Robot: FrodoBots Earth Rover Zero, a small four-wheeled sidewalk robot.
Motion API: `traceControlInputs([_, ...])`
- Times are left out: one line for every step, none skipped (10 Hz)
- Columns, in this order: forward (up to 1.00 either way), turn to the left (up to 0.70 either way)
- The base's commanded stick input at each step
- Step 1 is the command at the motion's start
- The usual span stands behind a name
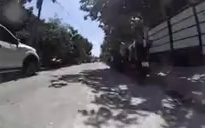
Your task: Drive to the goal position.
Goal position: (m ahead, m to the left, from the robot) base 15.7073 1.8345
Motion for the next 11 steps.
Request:
traceControlInputs([1.0, 0.0])
traceControlInputs([1.0, 0.0])
traceControlInputs([1.0, 0.0])
traceControlInputs([1.0, 0.0])
traceControlInputs([1.0, 0.0])
traceControlInputs([1.0, 0.0])
traceControlInputs([1.0, -0.16])
traceControlInputs([1.0, -0.4])
traceControlInputs([1.0, -0.29])
traceControlInputs([1.0, -0.02])
traceControlInputs([1.0, 0.0])
